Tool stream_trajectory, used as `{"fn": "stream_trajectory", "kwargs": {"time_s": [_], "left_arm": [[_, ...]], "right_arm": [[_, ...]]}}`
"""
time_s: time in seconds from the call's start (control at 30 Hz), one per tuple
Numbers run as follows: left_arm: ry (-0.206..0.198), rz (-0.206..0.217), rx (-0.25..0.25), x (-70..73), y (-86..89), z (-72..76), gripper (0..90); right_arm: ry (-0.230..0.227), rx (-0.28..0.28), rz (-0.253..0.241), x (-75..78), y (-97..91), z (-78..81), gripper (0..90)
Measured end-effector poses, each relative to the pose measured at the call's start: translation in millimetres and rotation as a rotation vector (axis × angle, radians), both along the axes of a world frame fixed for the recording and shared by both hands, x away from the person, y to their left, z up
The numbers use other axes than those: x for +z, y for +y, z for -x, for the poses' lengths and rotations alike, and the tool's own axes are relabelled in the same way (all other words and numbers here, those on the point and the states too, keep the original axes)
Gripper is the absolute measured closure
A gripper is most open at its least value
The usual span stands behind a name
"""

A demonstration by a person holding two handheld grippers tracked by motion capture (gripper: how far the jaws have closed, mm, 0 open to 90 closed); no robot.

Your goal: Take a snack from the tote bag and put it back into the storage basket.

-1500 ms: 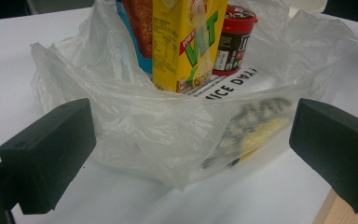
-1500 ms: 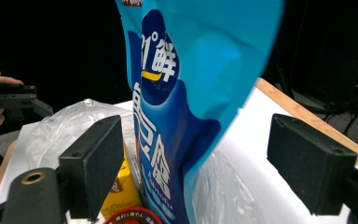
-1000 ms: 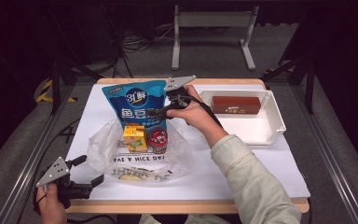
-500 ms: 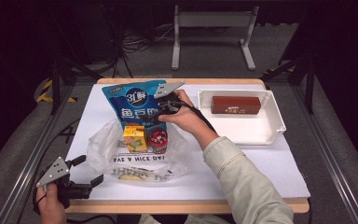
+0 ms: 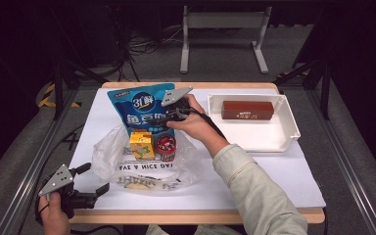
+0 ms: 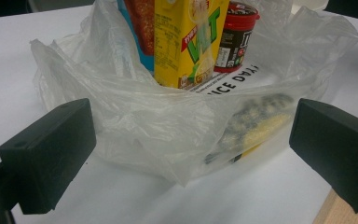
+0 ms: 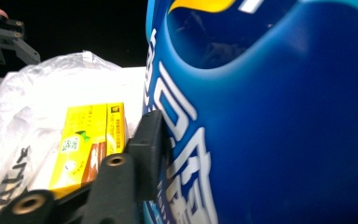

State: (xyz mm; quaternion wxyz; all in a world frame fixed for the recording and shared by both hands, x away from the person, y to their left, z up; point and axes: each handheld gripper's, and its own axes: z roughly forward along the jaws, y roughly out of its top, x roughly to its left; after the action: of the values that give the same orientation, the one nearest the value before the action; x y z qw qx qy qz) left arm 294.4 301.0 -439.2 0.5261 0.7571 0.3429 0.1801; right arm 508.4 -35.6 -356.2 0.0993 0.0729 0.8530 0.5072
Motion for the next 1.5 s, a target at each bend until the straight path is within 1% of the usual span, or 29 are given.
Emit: {"fn": "stream_trajectory", "kwargs": {"time_s": [0.1, 0.2, 0.43, 0.53, 0.63, 0.77, 0.8, 0.93, 0.97, 1.0, 1.03, 1.13, 1.17, 1.2, 1.3, 1.5], "left_arm": [[-0.003, 0.0, 0.001, 0.1, -0.1, 0.2, 0.9], [-0.001, 0.003, 0.002, -0.1, 0.0, 0.4, 0.9], [-0.002, 0.006, 0.001, -0.2, 0.0, 0.2, 0.9], [0.0, 0.004, 0.001, -0.1, -0.1, 0.2, 0.9], [0.0, 0.003, -0.001, -0.2, 0.0, 0.2, 0.9], [-0.002, 0.003, -0.001, -0.2, 0.1, 0.0, 0.9], [-0.002, 0.004, -0.002, -0.3, 0.2, -0.2, 0.9], [-0.002, 0.005, -0.004, -0.3, -0.1, -0.6, 0.9], [-0.002, 0.005, -0.004, -0.3, -0.1, -0.6, 0.9], [0.0, 0.001, -0.006, 0.1, -0.2, -0.5, 0.9], [-0.002, 0.003, -0.004, 0.1, -0.7, -0.5, 0.9], [-0.002, 0.005, -0.005, 0.2, -1.1, -0.8, 0.9], [-0.002, 0.003, -0.006, 0.3, -1.0, -0.9, 0.9], [-0.002, 0.003, -0.006, 0.3, -1.0, -0.9, 0.9], [0.0, 0.006, -0.008, -0.1, -1.5, -1.6, 0.9], [-0.002, 0.006, -0.009, 0.0, -2.3, -3.2, 0.9]], "right_arm": [[0.006, -0.012, 0.018, 2.2, 0.4, 1.9, 64.9], [0.012, -0.028, 0.031, 4.3, 0.7, 3.8, 68.6], [-0.005, -0.029, 0.05, 6.8, 1.6, 7.1, 79.6], [0.007, -0.031, 0.054, 8.0, 2.0, 8.6, 82.4], [0.007, -0.029, 0.057, 9.1, 2.8, 10.0, 83.9], [-0.013, -0.046, 0.07, 13.5, 3.2, 11.0, 85.0], [-0.013, -0.045, 0.067, 15.9, 2.4, 11.0, 85.1], [-0.002, -0.038, 0.026, 27.5, -1.6, 11.8, 85.2], [-0.002, -0.038, 0.026, 27.5, -1.6, 11.8, 85.2], [-0.007, -0.035, 0.014, 35.2, -2.7, 13.9, 85.2], [-0.007, -0.035, 0.014, 35.2, -2.7, 13.9, 85.2], [-0.018, -0.031, -0.007, 48.6, -4.5, 17.3, 85.3], [-0.019, -0.03, -0.011, 51.8, -5.1, 18.2, 85.3], [-0.019, -0.03, -0.011, 51.8, -5.1, 18.2, 85.3], [-0.031, -0.03, -0.028, 60.9, -6.6, 20.9, 85.7], [-0.043, -0.051, -0.031, 74.0, -10.2, 24.7, 86.4]]}}
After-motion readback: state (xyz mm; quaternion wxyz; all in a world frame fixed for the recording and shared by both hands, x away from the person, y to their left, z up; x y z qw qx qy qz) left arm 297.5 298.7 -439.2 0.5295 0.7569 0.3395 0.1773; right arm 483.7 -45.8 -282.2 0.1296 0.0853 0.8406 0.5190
